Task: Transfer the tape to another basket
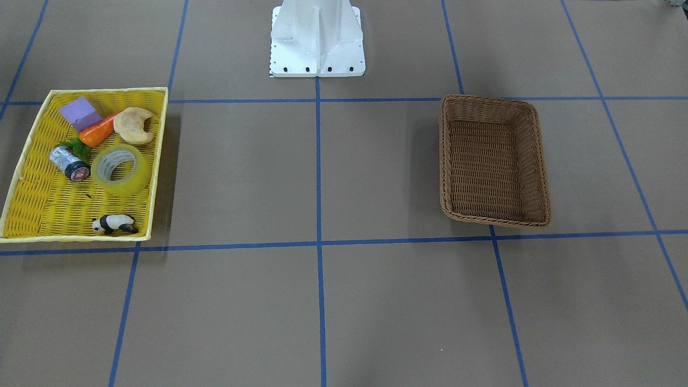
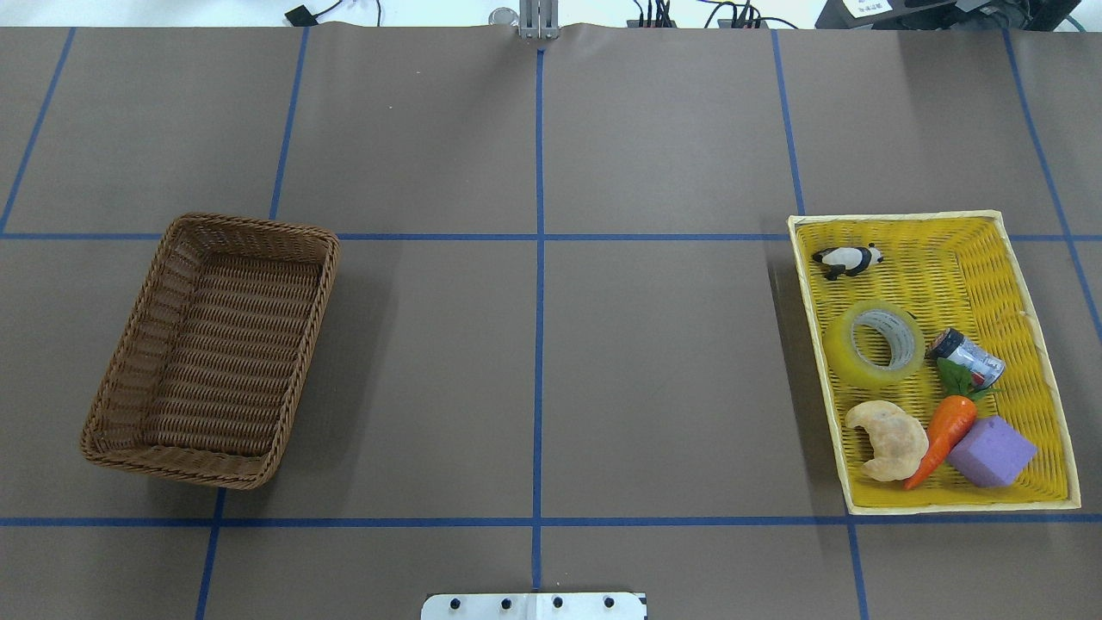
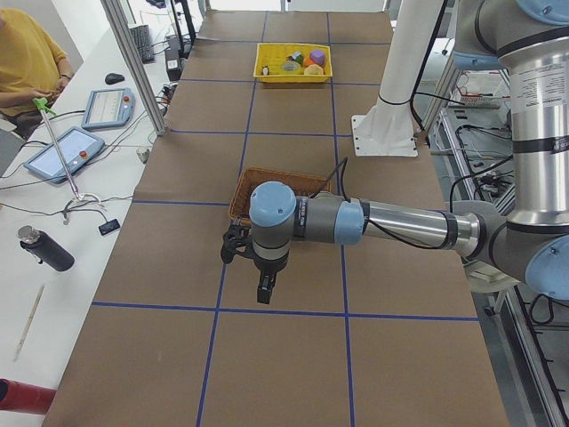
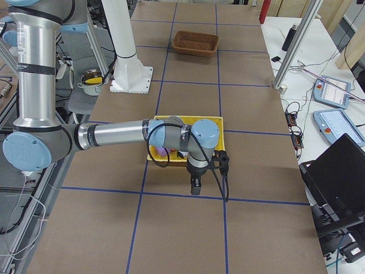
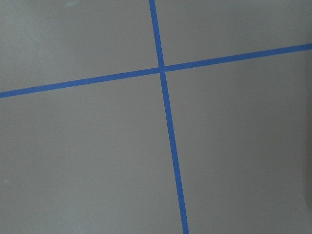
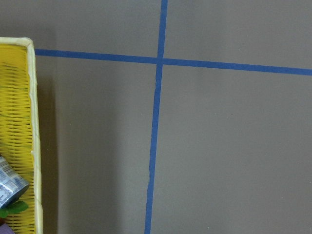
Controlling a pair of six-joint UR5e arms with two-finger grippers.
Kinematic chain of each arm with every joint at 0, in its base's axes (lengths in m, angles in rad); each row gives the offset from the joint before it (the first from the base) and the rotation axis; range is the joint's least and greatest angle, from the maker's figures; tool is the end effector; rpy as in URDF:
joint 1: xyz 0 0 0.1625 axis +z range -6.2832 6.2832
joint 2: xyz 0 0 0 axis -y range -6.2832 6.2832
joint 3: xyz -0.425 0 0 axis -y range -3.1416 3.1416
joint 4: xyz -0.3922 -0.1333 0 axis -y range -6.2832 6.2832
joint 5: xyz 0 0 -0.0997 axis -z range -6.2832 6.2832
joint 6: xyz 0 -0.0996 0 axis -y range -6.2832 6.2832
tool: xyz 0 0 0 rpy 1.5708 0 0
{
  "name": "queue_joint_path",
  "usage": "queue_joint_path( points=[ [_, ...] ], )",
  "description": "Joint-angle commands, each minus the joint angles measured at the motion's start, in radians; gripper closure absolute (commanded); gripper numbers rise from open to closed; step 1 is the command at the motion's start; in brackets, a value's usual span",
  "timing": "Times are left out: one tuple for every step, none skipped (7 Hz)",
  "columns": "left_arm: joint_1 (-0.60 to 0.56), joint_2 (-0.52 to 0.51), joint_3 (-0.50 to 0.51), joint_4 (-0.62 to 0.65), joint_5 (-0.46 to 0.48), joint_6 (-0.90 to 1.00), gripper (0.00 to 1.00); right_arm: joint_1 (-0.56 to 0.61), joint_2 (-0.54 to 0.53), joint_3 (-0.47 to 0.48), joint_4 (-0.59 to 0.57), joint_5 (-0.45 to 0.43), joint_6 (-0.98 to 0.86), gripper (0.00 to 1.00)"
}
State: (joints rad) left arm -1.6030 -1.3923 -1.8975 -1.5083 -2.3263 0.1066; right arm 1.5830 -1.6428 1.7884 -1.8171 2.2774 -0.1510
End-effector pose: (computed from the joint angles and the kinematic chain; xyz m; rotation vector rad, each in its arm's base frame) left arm -0.0784 -0.4157 0.5865 0.1338 0.7479 0.1032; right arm 0.0741 -0.4482 0.6149 -0.0386 -0.7118 -0.0973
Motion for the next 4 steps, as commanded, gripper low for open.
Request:
queue_joint_path(
  points=[
    [-0.006, 0.004, -0.006, -0.003, 0.016, 0.001, 0.01, -0.02, 0.004, -0.003, 0.002, -0.012, -0.001, 0.0],
    [-0.006, 0.003, -0.008, -0.007, 0.016, -0.001, 0.01, -0.023, 0.009, -0.001, 0.002, -0.01, -0.002, 0.0],
    [-0.005, 0.001, -0.011, -0.007, 0.016, -0.001, 0.01, -0.023, 0.009, 0.008, 0.002, -0.009, -0.01, 0.0],
    [-0.003, -0.002, -0.011, -0.009, 0.016, -0.004, 0.01, -0.046, 0.03, 0.008, 0.002, -0.007, -0.012, 0.0]
  ],
)
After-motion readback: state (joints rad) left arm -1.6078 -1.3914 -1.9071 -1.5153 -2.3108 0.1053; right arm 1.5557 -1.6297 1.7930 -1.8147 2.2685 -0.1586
